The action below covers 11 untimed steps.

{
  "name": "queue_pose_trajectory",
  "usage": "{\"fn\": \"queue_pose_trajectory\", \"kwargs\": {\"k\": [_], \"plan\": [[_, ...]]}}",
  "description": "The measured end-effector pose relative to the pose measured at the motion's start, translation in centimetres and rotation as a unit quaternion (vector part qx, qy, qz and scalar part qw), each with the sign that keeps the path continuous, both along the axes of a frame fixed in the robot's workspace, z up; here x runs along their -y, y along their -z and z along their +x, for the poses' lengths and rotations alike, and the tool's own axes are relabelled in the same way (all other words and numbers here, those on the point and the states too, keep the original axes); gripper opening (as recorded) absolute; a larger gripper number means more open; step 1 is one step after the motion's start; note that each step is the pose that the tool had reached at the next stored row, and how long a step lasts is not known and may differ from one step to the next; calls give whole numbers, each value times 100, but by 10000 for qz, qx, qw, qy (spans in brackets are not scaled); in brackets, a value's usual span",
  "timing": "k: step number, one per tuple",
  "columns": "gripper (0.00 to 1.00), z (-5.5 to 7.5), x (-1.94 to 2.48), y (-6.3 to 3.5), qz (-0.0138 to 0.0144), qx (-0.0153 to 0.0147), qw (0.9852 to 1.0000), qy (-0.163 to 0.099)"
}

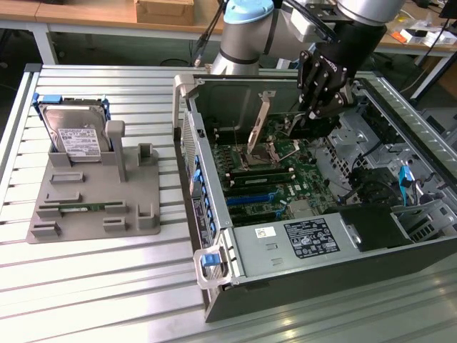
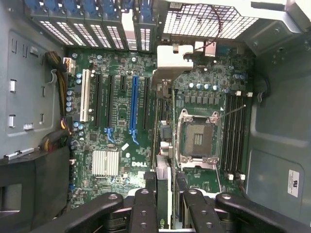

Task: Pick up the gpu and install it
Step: 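Insert the gpu into the slot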

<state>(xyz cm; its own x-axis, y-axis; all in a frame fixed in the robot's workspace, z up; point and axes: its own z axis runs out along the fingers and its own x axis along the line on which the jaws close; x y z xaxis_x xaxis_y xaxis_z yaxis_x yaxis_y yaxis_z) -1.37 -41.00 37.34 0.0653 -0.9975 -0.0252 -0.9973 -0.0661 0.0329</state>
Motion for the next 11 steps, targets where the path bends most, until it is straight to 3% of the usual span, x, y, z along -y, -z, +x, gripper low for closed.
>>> {"fn": "queue_pose_trajectory", "kwargs": {"k": [7, 8, 11], "plan": [[26, 0, 0, 56, 0, 0, 10000, -12], [26, 0, 0, 143, 0, 0, 10000, -25], [26, 0, 0, 161, 0, 0, 10000, -29]]}}
